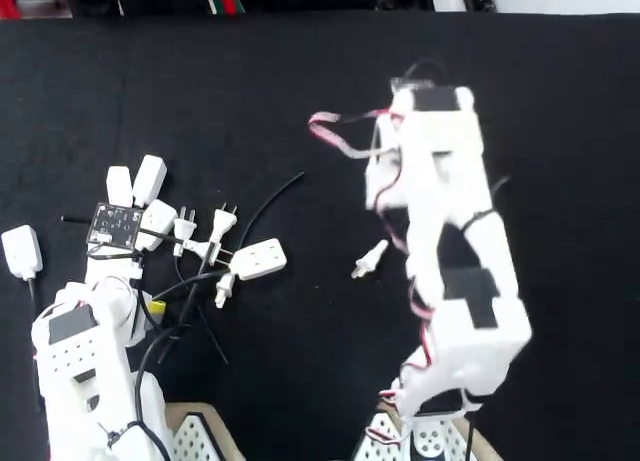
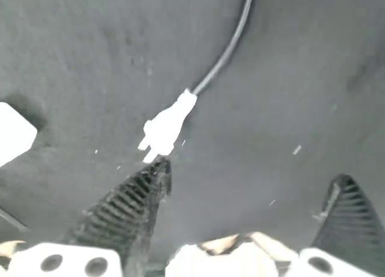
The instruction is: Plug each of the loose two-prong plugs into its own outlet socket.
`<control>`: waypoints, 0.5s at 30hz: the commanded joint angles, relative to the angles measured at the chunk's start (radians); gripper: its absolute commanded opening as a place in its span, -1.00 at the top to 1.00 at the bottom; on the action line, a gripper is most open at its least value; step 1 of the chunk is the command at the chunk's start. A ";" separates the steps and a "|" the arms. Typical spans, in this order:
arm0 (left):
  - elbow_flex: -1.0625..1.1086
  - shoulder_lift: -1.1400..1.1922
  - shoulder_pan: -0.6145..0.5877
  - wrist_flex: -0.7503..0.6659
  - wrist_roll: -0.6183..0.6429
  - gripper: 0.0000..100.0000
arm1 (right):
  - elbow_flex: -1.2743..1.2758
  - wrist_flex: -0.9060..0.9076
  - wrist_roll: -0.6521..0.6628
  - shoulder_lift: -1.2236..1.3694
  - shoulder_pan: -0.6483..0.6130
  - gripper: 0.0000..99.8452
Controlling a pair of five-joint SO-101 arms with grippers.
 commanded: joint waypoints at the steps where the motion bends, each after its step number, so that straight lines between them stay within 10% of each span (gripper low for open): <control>1: -0.005 -0.012 0.016 -0.009 0.000 0.41 | 0.196 -0.092 -0.236 -0.108 -0.060 0.20; 15: -0.005 -0.012 0.016 -0.009 0.000 0.41 | 0.240 -0.293 -0.442 0.074 -0.143 0.56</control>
